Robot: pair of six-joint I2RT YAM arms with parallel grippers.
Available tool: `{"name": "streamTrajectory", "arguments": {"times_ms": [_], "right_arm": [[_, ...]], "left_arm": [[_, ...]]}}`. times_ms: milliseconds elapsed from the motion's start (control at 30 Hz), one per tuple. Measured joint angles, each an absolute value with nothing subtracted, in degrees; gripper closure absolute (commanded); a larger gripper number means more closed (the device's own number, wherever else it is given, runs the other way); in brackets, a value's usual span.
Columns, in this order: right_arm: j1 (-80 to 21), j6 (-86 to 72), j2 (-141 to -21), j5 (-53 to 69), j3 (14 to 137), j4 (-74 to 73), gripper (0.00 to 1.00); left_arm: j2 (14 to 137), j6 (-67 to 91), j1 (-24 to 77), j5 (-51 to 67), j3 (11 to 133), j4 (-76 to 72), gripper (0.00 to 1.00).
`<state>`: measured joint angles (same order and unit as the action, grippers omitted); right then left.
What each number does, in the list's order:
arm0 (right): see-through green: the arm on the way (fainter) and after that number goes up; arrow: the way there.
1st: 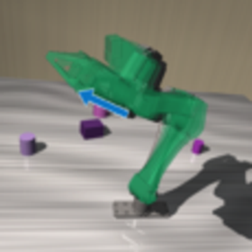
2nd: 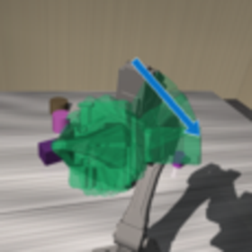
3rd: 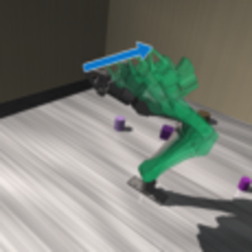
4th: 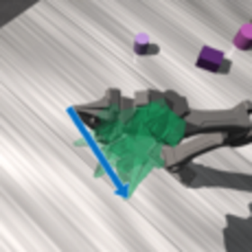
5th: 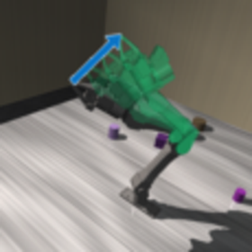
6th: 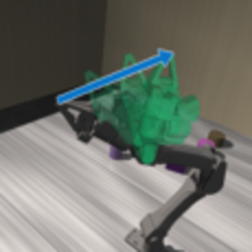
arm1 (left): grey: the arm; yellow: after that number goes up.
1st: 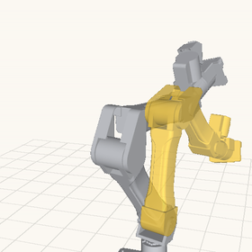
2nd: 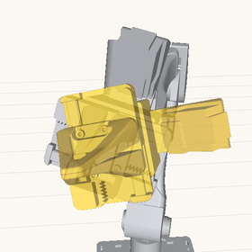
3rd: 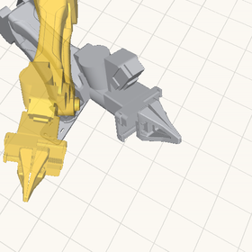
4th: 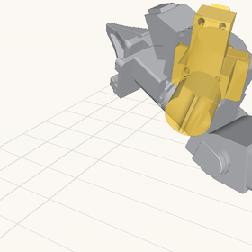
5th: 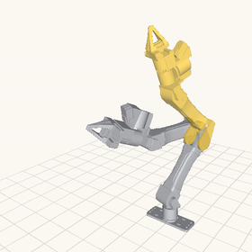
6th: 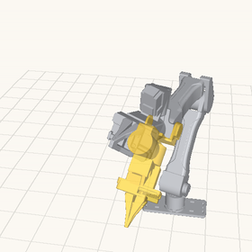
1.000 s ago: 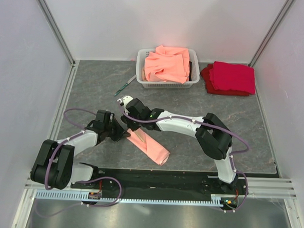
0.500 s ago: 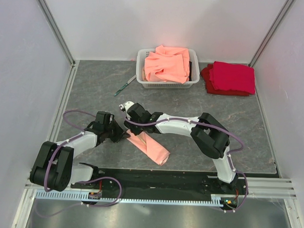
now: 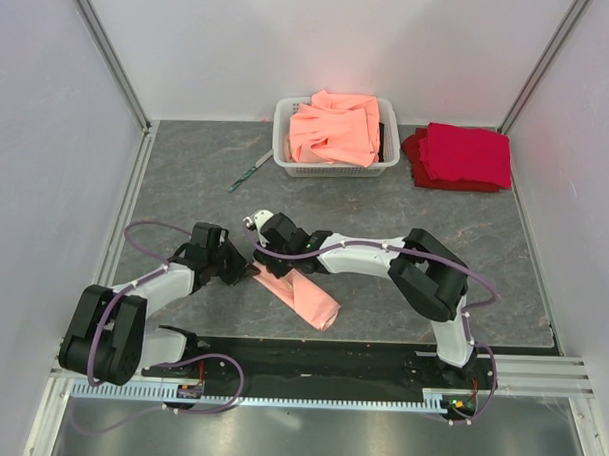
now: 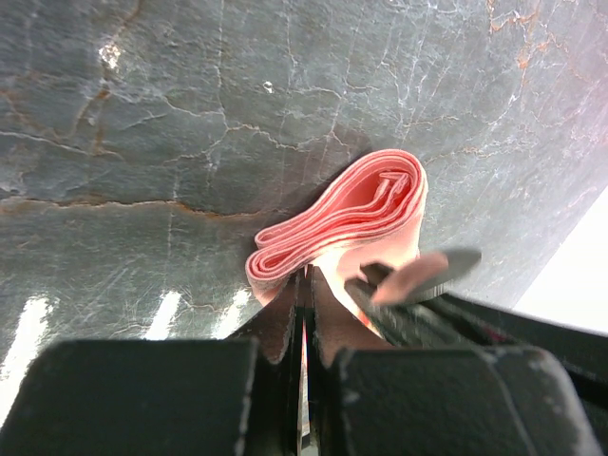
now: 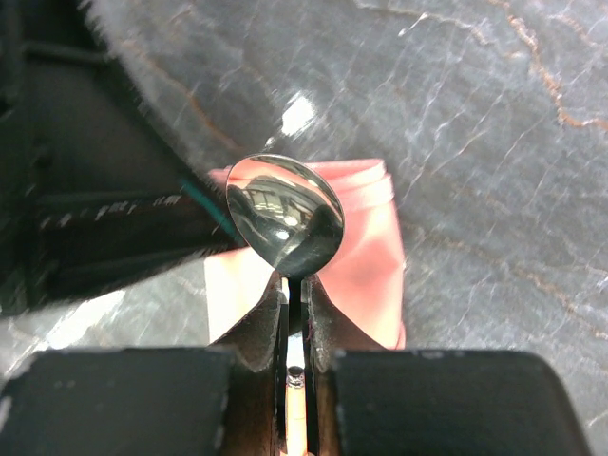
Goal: Fold the napkin into a case and place the utensils inside
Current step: Insert the spoon into the folded napkin.
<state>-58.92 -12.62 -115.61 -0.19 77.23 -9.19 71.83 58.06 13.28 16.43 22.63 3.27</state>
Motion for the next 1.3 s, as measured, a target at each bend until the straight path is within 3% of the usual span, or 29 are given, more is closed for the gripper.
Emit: {"name": "streamTrajectory", "arguments": {"times_ms": [333,500,567,700,767,867,1133,1300], "right_arm": [[-60.3,-12.6,-114.0,0.2,74.0,-9.7,0.90],[-60.3,-12.6,-113.8,0.1,73.7,-9.5,0.75],[-60.3,-12.6,-113.7,-0.1,73.7,-9.9,0.64],[-60.3,-12.2,-113.7,0.0,74.0,-10.5,0.61],[-60.4,-12.2,-113.7,-0.1,74.2,-11.0,0.63],[-60.4,-12.0,-113.7,-0.1,74.6,-11.8,0.76],[-60.4,-11.3,-113.7,-0.5,75.1,-13.6,0.96],[-60.4,-11.2,-113.7,-0.6,75.4,-14.3,1.00]], "left_arm": [[71.2,58.1,13.3,16.0,22.6,4.2,0.98],[70.8,58.1,13.3,15.9,22.6,4.2,0.98],[70.8,58.1,13.3,15.8,22.6,4.2,0.98],[70.8,58.1,13.3,15.5,22.6,4.3,0.98],[70.7,58.1,13.3,15.5,22.6,4.3,0.98],[70.5,58.1,13.3,15.5,22.6,4.4,0.98],[70.2,58.1,13.3,15.2,22.6,4.7,0.98],[70.2,58.1,13.3,15.1,22.6,4.7,0.98]]}}
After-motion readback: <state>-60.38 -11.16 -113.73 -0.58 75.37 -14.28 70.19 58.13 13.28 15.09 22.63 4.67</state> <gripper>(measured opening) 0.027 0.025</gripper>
